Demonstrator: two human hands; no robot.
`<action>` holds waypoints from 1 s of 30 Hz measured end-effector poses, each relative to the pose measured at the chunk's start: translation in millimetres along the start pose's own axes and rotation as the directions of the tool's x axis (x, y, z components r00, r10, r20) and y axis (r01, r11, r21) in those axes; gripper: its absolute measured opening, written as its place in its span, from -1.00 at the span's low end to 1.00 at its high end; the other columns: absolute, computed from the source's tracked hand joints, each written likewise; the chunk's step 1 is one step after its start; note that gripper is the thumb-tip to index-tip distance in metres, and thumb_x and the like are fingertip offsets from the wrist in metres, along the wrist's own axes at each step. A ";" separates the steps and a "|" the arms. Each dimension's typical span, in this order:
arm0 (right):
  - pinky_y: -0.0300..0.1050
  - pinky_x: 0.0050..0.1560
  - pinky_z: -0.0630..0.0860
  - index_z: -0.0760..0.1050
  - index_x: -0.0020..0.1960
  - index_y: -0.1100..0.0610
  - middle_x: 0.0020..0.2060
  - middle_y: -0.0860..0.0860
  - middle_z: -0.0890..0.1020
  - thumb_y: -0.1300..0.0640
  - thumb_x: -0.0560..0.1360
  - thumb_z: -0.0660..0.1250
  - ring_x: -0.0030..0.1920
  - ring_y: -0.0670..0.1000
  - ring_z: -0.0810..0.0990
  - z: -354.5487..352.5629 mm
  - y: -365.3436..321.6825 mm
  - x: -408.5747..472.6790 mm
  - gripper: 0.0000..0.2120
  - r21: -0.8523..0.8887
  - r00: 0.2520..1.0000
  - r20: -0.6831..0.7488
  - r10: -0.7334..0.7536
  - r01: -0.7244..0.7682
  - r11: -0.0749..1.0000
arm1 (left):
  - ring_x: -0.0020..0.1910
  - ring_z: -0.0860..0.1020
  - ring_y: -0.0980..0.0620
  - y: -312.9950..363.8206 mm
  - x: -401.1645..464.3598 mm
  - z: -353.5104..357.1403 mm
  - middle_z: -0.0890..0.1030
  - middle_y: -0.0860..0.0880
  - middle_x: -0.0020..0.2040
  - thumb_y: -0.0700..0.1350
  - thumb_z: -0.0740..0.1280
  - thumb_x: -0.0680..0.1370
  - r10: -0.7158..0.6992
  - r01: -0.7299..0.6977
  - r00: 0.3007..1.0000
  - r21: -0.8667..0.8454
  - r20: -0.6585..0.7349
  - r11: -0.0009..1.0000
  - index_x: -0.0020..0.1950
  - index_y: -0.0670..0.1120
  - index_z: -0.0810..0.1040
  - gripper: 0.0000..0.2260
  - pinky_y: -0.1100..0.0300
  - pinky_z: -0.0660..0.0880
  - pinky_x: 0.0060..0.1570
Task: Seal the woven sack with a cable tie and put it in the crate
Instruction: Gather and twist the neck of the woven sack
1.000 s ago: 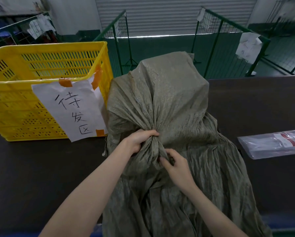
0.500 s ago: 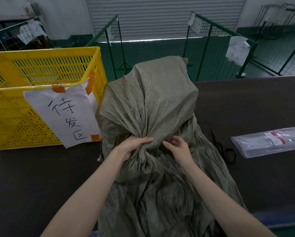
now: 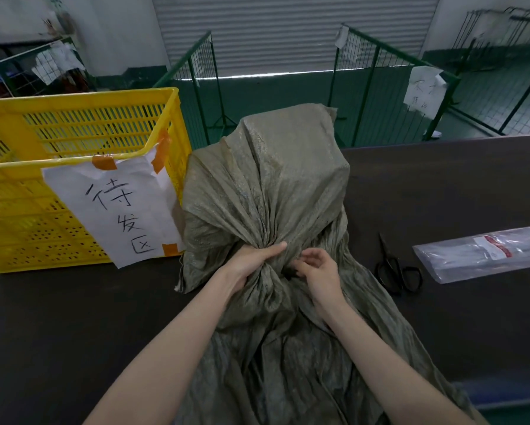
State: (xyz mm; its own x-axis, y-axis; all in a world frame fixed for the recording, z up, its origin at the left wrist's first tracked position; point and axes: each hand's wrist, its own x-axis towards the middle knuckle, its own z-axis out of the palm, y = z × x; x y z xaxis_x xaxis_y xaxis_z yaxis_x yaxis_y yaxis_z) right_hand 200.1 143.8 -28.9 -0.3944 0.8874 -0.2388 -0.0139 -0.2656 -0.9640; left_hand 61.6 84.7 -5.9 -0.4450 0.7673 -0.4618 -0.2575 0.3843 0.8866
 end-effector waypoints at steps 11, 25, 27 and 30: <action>-0.04 0.01 0.52 0.50 -0.13 0.10 -0.17 0.09 0.61 0.37 0.37 0.42 -0.11 0.08 0.58 -12.5 -8.4 2.4 -0.78 -0.063 0.990 0.021 -0.139 0.140 0.988 | 0.09 0.59 -0.05 6.6 0.9 11.7 0.61 -0.15 0.16 -0.19 0.30 0.56 0.015 -0.020 0.992 -0.032 -0.129 0.999 0.32 -0.27 0.49 -0.66 0.16 0.50 0.14; 0.09 0.19 0.54 0.45 0.30 0.29 0.16 0.17 0.62 0.05 0.30 0.56 0.13 0.16 0.61 -55.1 -1.4 43.4 -0.34 -0.188 0.875 0.136 0.464 -0.437 0.879 | -0.10 0.53 0.04 15.8 -7.2 20.7 0.57 -0.10 0.09 -0.21 0.31 0.54 -0.059 0.075 0.992 0.141 -0.112 0.987 0.34 -0.22 0.46 -0.63 0.24 0.45 -0.04; 0.10 0.16 0.56 0.59 0.13 0.29 0.00 0.17 0.69 0.17 0.40 0.47 0.02 0.16 0.67 -53.6 -1.3 39.8 -0.66 -0.190 0.890 0.180 0.419 -0.386 0.903 | -0.02 0.51 0.02 14.9 -7.8 21.7 0.56 -0.11 0.14 -0.24 0.28 0.55 -0.037 0.055 0.993 0.165 -0.112 0.985 0.35 -0.22 0.45 -0.64 0.24 0.43 0.04; 0.10 0.18 0.54 0.60 0.06 0.20 -0.04 0.10 0.71 0.21 0.45 0.40 0.00 0.10 0.68 -51.4 -2.9 35.2 -0.81 -0.180 0.946 0.163 0.279 -0.249 0.951 | 0.07 0.50 -0.01 8.8 -3.4 20.3 0.54 -0.14 0.24 -0.30 0.25 0.54 0.005 0.019 0.988 0.161 -0.152 0.987 0.36 -0.23 0.44 -0.63 0.20 0.44 0.13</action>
State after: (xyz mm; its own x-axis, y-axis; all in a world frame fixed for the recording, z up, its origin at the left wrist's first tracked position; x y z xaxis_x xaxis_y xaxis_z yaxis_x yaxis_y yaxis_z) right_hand 233.5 195.2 -40.5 -0.5267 0.7043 -0.4759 0.2510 -0.4061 -0.8787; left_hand 78.2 95.9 3.9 -0.5715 0.6823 -0.4558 -0.1250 0.4766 0.8702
